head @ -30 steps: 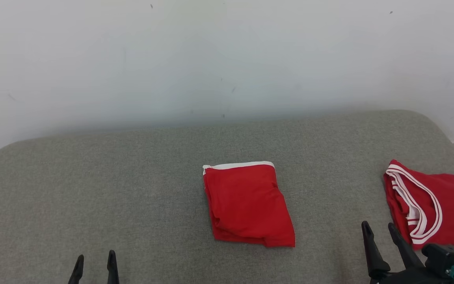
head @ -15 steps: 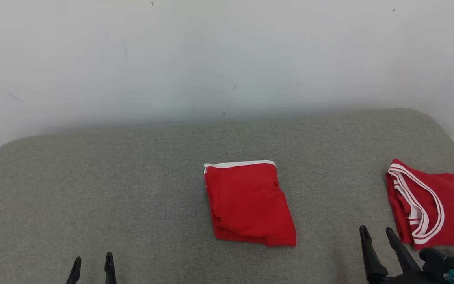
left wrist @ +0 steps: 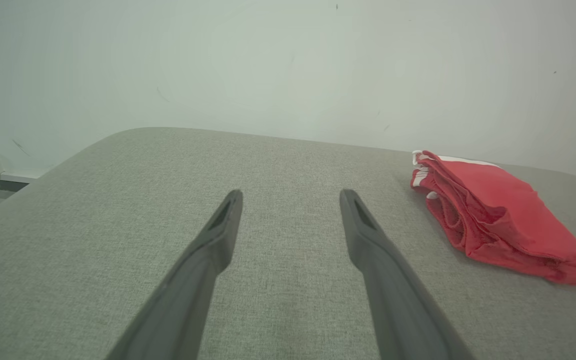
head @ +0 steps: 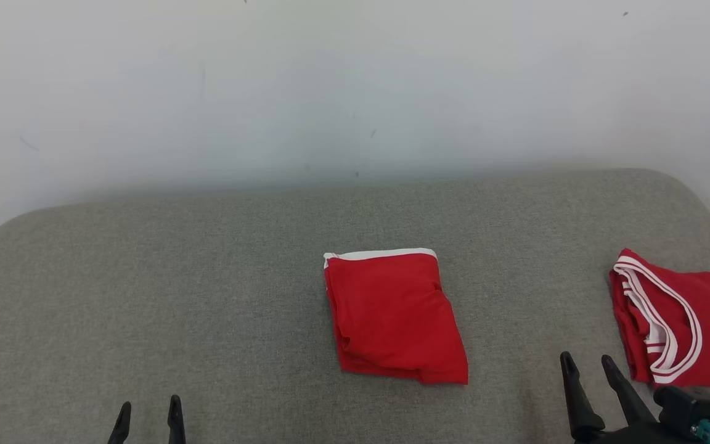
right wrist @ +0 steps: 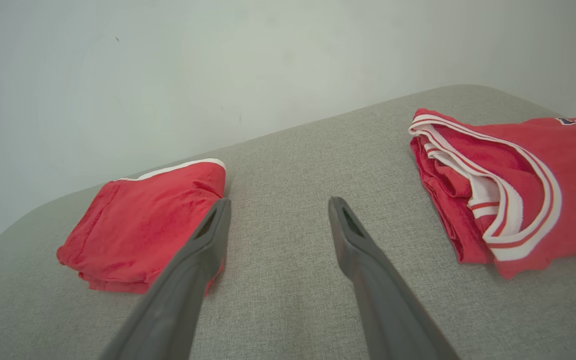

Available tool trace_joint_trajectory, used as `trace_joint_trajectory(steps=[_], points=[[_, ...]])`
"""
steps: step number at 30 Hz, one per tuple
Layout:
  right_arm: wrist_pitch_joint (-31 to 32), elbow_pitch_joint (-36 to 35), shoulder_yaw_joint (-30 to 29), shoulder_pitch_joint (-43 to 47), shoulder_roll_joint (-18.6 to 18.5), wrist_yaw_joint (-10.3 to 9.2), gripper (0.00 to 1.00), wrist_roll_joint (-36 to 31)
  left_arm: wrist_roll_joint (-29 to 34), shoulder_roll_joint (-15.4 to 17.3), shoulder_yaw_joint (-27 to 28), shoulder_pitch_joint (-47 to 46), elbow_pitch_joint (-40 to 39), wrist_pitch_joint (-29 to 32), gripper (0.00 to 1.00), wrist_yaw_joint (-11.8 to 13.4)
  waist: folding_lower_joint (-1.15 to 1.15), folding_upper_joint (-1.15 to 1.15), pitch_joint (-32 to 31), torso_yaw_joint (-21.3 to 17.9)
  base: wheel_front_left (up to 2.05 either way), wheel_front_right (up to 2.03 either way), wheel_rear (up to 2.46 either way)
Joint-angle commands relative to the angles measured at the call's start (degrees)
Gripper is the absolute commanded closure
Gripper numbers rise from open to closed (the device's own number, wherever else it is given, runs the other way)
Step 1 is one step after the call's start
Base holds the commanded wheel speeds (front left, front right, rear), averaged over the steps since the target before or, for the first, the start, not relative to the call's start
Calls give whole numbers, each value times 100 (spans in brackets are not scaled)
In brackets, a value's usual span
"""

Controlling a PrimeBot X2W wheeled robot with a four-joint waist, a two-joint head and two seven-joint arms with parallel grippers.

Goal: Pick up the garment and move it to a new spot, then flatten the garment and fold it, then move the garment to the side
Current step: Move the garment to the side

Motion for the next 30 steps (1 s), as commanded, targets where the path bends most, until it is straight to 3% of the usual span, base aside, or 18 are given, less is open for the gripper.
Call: trace_joint_trajectory(steps=[1, 9, 16, 24, 30], points=[[39, -26, -33, -70, 19, -16, 0, -57, -13, 0, -7, 11, -19, -15, 0, 9, 0, 0, 8, 23, 0, 0, 0], [379, -61, -5, -371, -100, -16, 0, 8, -42, 0, -141, -37, -26, -15, 0, 28, 0, 0, 76, 268, 0, 0, 0], [1271, 221, 1, -1036, -255, -16, 0, -43, -48, -1, -296, -34, -41, -15, 0, 11, 0, 0, 234, 729, 0, 0, 0], [2528, 1000, -536, -1917, -3, -16, 0, -301, -75, -1, -411, -176, -104, -15, 0, -22, 0, 0, 542, 1372, 0, 0, 0], [3002, 1503, -1111, -2367, 222, -16, 0, -712, -134, -2, -550, -298, -117, -15, 0, -23, 0, 0, 812, 1806, 0, 0, 0]])
